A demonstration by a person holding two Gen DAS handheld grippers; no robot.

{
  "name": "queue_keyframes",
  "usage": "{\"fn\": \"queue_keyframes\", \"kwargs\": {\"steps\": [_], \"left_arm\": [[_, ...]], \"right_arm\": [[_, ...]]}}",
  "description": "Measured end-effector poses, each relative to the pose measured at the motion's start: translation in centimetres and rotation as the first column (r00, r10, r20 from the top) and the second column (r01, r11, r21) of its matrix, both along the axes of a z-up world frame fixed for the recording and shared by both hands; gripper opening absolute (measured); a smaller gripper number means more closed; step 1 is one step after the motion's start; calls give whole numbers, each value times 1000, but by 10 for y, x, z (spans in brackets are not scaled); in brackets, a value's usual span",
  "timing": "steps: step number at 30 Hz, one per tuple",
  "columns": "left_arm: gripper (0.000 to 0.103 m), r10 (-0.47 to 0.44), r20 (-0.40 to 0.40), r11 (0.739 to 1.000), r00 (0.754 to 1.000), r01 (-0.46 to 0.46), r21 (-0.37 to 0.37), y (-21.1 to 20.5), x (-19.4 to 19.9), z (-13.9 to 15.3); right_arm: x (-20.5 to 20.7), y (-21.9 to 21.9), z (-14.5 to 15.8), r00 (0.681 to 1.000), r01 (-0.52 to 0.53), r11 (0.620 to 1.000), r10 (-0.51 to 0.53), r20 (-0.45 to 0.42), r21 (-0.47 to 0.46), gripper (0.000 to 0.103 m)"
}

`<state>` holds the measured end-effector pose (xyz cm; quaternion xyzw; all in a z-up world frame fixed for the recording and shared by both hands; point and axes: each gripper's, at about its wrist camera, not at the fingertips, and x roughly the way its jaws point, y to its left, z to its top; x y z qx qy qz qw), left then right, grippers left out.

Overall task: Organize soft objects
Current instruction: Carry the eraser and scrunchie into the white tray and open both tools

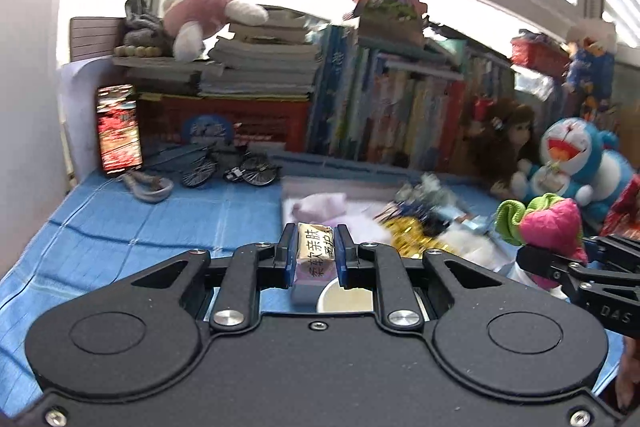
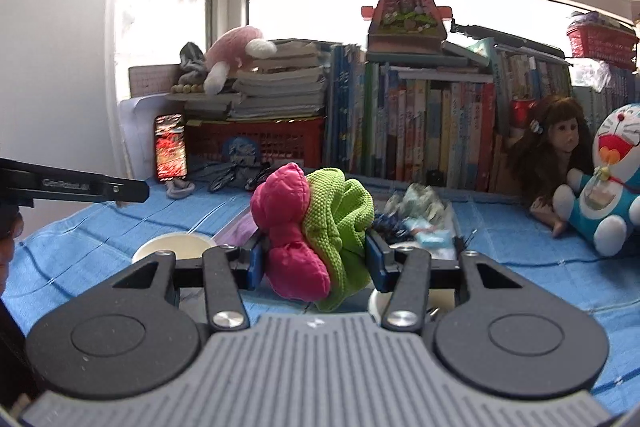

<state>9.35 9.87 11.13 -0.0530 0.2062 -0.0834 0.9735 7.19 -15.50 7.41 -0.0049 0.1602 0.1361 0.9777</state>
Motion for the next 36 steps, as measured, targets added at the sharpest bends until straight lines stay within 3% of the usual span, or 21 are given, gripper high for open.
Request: {"fn": "queue_keyframes", "kwargs": {"steps": [7,20,26,36], "left_arm": [[18,-61,-27,998,998,60,-22,-4,29,21],[18,-124,-200,991,972,111,-76,-24,131,31],[18,-87,-276,996,957,74,-58,-41,193,16],[18,-15,-363,1000,932,19,6,-49,277,-25]], "right_arm": [[26,-14,22,999,10,1000,-10,-42,3,54],[129,-15,48,969,-15,993,43,-244,113,54],[188,-5,27,936,22,991,26,-350,135,54],[259,7,-21,848,120,965,21,-530,231,54]]}}
